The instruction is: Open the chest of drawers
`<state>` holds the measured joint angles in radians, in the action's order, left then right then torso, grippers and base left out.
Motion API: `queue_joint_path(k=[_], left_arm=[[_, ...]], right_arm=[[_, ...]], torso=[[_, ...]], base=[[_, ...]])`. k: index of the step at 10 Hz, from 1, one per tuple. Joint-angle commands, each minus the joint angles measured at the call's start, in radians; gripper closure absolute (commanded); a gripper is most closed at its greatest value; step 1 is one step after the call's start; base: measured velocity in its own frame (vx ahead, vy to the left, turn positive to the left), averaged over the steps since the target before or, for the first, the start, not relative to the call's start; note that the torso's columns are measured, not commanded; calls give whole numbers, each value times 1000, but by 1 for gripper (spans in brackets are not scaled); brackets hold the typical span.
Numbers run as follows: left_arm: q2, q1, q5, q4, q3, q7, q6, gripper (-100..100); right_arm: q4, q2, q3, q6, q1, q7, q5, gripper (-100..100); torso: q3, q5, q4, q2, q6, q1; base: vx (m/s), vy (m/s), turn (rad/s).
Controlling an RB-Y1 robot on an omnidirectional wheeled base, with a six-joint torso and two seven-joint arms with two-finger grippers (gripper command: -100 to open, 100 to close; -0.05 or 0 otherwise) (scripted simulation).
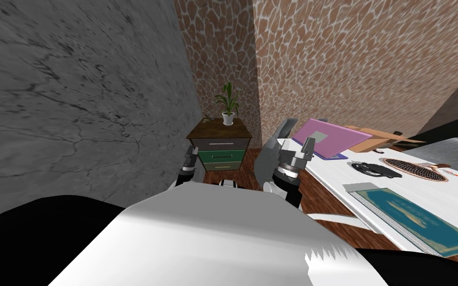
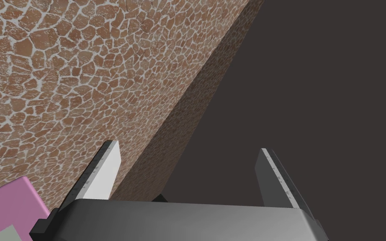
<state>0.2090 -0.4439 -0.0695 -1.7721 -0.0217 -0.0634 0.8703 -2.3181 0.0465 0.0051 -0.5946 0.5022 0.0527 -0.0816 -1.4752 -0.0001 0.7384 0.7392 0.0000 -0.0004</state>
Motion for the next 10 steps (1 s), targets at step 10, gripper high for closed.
queue_joint_path(k=[10], left_arm=[[7, 25, 23, 274, -16, 6, 220, -100]], right_arm=[[0, 0, 0, 0, 0, 0, 0, 0]], torso=[[0, 0, 0, 0, 0, 1]], base=[[83, -7, 26]])
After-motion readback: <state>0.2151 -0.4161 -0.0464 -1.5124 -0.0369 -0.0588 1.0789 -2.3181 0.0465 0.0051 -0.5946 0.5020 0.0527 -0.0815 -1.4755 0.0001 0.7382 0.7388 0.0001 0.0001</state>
